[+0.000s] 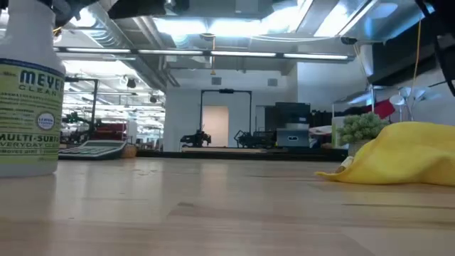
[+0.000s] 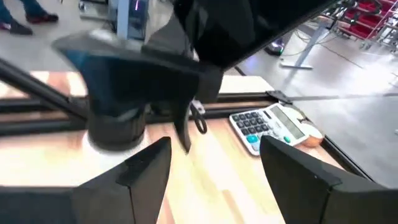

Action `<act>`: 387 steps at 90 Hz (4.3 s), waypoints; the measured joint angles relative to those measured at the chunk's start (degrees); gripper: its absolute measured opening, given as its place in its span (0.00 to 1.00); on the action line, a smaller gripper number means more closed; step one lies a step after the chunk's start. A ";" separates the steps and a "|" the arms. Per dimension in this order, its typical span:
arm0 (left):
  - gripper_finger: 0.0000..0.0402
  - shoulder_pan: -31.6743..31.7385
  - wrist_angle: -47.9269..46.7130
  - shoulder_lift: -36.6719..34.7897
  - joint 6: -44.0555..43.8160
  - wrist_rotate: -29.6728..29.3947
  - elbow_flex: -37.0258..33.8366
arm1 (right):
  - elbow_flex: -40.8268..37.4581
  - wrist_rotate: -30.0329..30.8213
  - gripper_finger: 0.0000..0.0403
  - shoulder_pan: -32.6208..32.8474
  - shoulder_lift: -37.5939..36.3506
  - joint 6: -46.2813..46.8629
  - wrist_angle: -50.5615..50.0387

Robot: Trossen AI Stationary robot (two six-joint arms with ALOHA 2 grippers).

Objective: Apply microfiber cloth
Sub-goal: Spray the black cellphone screen using the white spray bottle

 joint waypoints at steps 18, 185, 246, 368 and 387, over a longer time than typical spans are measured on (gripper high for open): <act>0.02 -0.39 -0.48 0.15 -2.11 5.71 -0.02 | 0.17 -3.18 0.58 3.10 -5.17 2.49 -9.35; 0.02 -7.02 44.91 27.10 -24.41 10.42 -19.71 | -19.63 -9.71 0.58 3.32 -7.17 12.03 1.17; 0.02 -12.15 47.12 26.49 -27.33 11.90 -18.25 | -19.73 -12.22 0.58 3.21 -11.75 13.87 -18.90; 0.02 -6.90 56.50 36.10 -30.27 4.38 -18.21 | -19.71 -21.33 0.58 4.91 -7.62 20.37 -7.74; 0.02 -9.16 54.48 33.22 -31.08 4.66 -18.21 | -19.74 -22.30 0.58 4.86 -10.09 19.94 -11.10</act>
